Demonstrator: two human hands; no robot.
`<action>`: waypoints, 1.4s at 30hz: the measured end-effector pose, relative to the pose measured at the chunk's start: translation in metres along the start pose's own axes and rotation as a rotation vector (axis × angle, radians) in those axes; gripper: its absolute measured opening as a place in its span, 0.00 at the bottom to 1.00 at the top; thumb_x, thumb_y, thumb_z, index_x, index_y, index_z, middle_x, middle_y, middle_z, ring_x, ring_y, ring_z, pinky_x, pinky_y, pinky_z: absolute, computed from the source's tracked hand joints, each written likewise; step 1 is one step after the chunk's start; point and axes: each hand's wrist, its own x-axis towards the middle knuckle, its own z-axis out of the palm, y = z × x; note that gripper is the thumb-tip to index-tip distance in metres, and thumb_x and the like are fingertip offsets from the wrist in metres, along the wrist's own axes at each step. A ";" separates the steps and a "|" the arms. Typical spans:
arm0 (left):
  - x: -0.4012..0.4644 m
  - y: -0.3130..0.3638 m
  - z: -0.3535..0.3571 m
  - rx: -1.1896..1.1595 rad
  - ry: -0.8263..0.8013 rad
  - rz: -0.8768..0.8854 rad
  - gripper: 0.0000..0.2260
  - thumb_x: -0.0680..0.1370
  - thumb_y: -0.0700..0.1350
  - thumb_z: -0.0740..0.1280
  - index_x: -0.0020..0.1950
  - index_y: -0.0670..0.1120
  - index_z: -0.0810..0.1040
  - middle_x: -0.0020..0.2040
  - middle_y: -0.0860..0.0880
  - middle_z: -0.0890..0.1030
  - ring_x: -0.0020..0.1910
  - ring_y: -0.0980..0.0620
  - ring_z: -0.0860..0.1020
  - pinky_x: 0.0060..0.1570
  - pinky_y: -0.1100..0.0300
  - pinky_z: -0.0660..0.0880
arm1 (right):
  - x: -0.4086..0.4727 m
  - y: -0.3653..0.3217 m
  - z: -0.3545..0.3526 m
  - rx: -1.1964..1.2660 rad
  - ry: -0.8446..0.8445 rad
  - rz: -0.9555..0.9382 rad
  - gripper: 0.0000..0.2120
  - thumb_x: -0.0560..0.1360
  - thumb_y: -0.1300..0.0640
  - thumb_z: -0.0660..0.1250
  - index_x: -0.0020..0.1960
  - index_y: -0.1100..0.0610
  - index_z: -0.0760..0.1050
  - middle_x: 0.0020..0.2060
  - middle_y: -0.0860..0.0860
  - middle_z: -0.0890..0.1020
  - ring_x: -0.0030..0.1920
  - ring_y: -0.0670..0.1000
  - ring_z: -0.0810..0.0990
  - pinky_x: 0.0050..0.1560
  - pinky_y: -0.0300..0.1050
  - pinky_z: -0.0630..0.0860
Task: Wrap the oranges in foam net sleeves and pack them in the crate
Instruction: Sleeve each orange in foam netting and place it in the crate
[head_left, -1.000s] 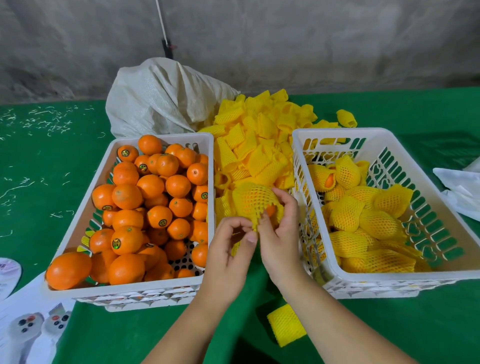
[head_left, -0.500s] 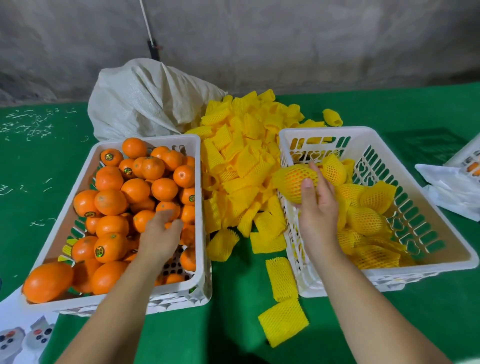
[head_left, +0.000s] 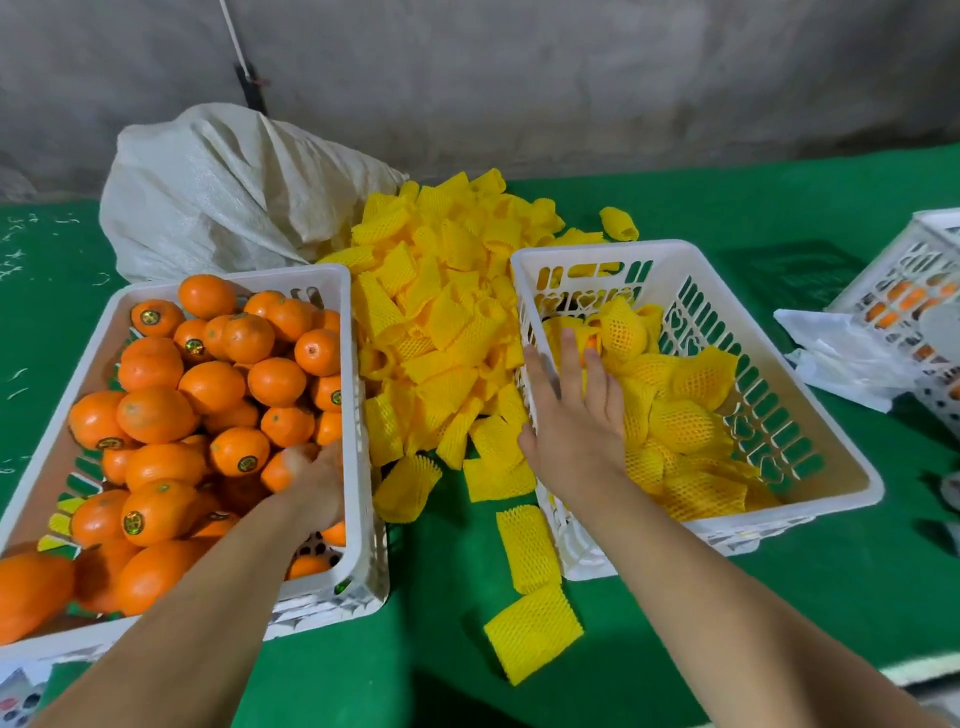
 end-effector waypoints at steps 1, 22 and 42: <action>0.001 0.001 0.001 0.040 0.008 0.017 0.22 0.86 0.42 0.63 0.79 0.50 0.63 0.76 0.40 0.64 0.74 0.38 0.69 0.70 0.46 0.70 | 0.001 -0.001 0.002 -0.073 -0.022 -0.072 0.46 0.78 0.43 0.65 0.84 0.47 0.38 0.82 0.56 0.33 0.82 0.64 0.39 0.78 0.63 0.44; -0.061 -0.019 -0.043 -1.360 0.164 -0.018 0.33 0.77 0.51 0.78 0.78 0.55 0.65 0.71 0.48 0.73 0.58 0.51 0.79 0.46 0.61 0.79 | -0.038 -0.036 0.098 0.002 -0.881 -0.097 0.37 0.84 0.45 0.60 0.85 0.51 0.44 0.84 0.50 0.39 0.82 0.62 0.40 0.80 0.63 0.50; -0.114 0.054 0.010 -0.982 0.334 0.542 0.31 0.68 0.76 0.72 0.64 0.62 0.68 0.60 0.55 0.74 0.53 0.57 0.79 0.47 0.64 0.76 | -0.032 -0.075 -0.028 2.008 -0.515 0.287 0.18 0.76 0.55 0.66 0.65 0.50 0.79 0.60 0.51 0.85 0.62 0.52 0.83 0.60 0.48 0.80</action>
